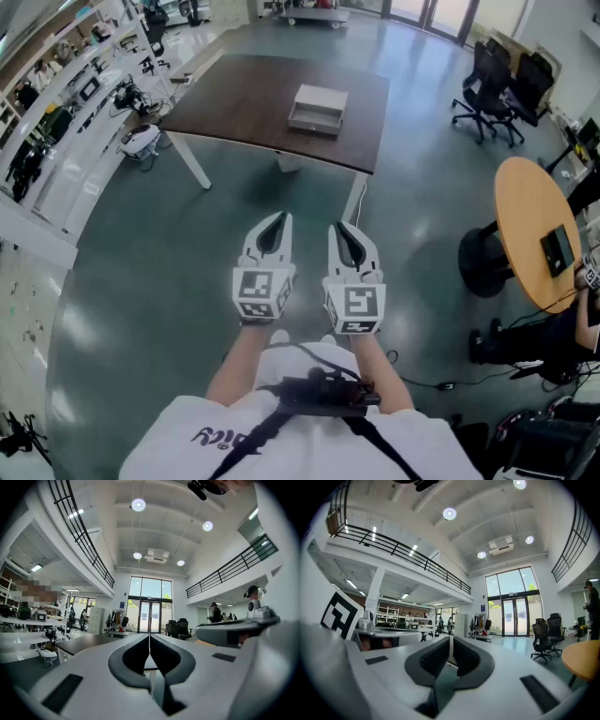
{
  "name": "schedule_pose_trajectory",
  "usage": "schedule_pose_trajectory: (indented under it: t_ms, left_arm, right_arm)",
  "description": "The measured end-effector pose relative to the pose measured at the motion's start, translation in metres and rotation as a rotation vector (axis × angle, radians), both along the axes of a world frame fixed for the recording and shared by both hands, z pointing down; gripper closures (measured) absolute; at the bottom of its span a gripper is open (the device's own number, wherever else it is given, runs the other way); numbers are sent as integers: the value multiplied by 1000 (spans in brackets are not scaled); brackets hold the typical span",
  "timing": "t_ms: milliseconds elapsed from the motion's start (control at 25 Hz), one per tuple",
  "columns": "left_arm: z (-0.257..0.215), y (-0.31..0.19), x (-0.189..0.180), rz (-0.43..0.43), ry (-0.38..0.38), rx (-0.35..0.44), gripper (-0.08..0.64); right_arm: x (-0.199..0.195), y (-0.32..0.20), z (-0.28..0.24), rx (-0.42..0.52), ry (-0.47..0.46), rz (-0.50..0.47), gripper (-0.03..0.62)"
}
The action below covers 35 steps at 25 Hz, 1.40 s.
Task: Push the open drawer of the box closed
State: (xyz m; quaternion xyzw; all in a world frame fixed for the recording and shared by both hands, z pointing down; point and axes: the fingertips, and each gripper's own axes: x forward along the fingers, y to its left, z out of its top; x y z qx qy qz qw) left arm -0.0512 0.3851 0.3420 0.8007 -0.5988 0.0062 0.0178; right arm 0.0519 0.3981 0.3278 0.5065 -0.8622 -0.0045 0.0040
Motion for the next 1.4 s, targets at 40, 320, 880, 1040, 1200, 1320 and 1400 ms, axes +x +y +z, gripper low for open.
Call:
schedule_pose_trajectory:
  t_ms: [40,320,880,1040,1200,1320,1400]
  left_arm:
    - [1,-2,16,6,-8,3,548]
    - [8,-7,92,14,-41,14,548]
    - [42,-66,89,29,-29,-70,548]
    - [52,-114,38,30,-18,-80,548]
    - [47,-171,-11,59,-26,-61,548]
    - [37,-208,-50,94,-25,-41,548]
    - [37,-233,-78,132,-22,-44,549]
  right_arm:
    - [15,-3,0,9,-3,5,563]
    - [100,-25,13,1,-83,30,588]
    - [96,-95,53,-122,-117,68,588]
    - [61,-141,63,-143,-122,115,588]
    - [5,-192,63,-156,-105,130,588]
    - [-52,-223,53,-142,-88,98,588]
    - [-93,-242,47,-130,-71,71,588]
